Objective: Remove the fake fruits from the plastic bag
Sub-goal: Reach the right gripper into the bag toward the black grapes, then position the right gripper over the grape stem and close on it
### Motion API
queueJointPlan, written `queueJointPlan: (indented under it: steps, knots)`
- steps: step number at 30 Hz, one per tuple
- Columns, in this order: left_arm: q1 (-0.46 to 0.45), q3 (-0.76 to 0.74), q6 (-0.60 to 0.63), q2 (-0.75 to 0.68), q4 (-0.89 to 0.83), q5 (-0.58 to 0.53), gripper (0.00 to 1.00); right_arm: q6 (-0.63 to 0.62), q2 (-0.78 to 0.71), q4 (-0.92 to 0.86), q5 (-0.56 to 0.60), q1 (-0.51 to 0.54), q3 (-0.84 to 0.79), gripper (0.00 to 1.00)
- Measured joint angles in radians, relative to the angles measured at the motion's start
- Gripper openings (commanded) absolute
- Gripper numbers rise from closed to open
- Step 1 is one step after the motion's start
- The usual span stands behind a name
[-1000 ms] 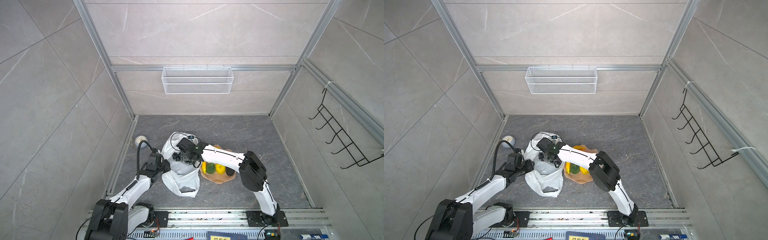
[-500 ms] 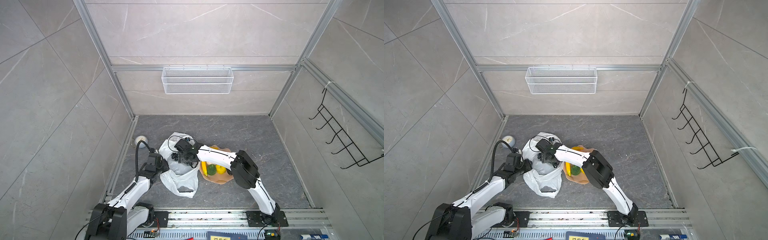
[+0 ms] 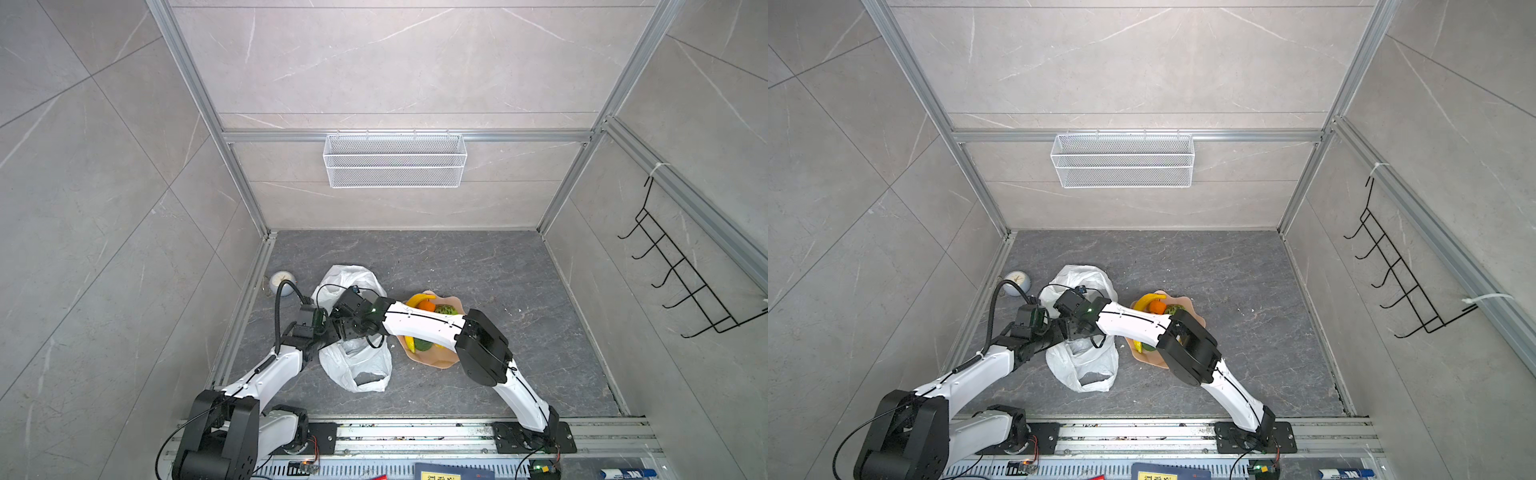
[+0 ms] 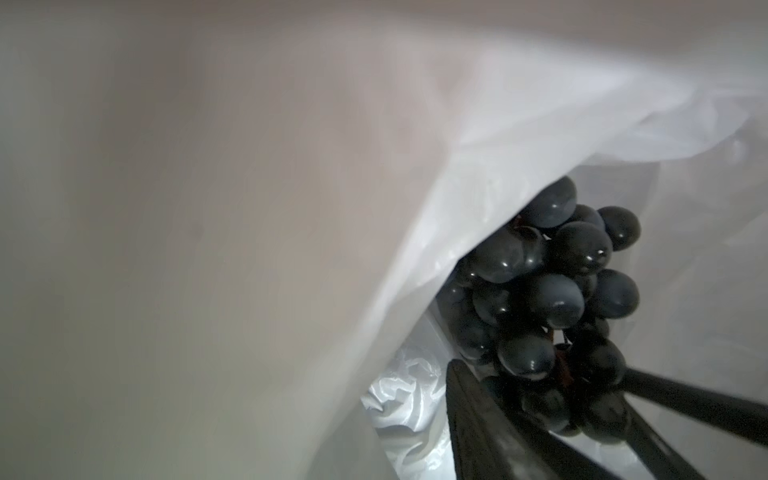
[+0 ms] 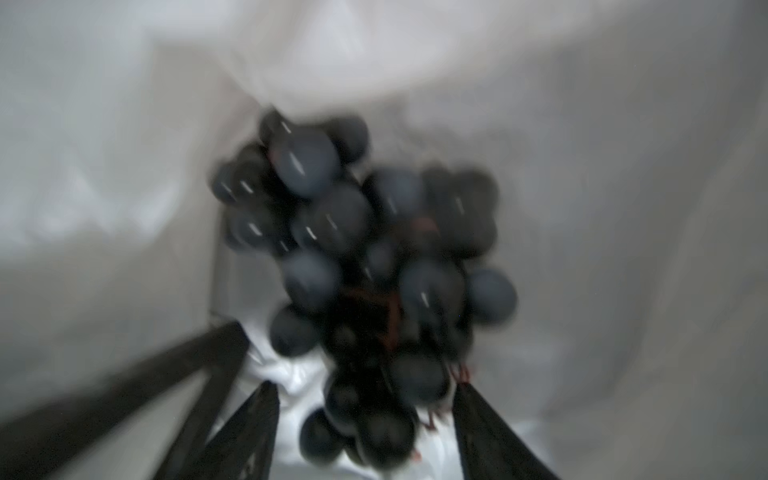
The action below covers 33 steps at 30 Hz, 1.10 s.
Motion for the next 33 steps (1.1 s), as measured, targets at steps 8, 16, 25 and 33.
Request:
queueJointPlan:
  steps: [8, 16, 25, 33]
  knots:
    - [0.0, 0.016, 0.0, 0.024, -0.007, -0.002, 0.51, 0.027, -0.146, 0.085, 0.05, 0.078, -0.257, 0.46]
    - [-0.001, 0.019, -0.025, 0.001, -0.043, -0.068, 0.49, 0.093, -0.208, 0.204, 0.11, 0.102, -0.427, 0.32]
    - [-0.001, 0.018, -0.036, -0.018, -0.044, -0.087, 0.49, 0.119, -0.23, 0.306, 0.044, 0.043, -0.452, 0.28]
    - [-0.001, 0.018, -0.036, -0.018, -0.044, -0.087, 0.49, 0.118, -0.232, 0.315, -0.002, 0.008, -0.425, 0.23]
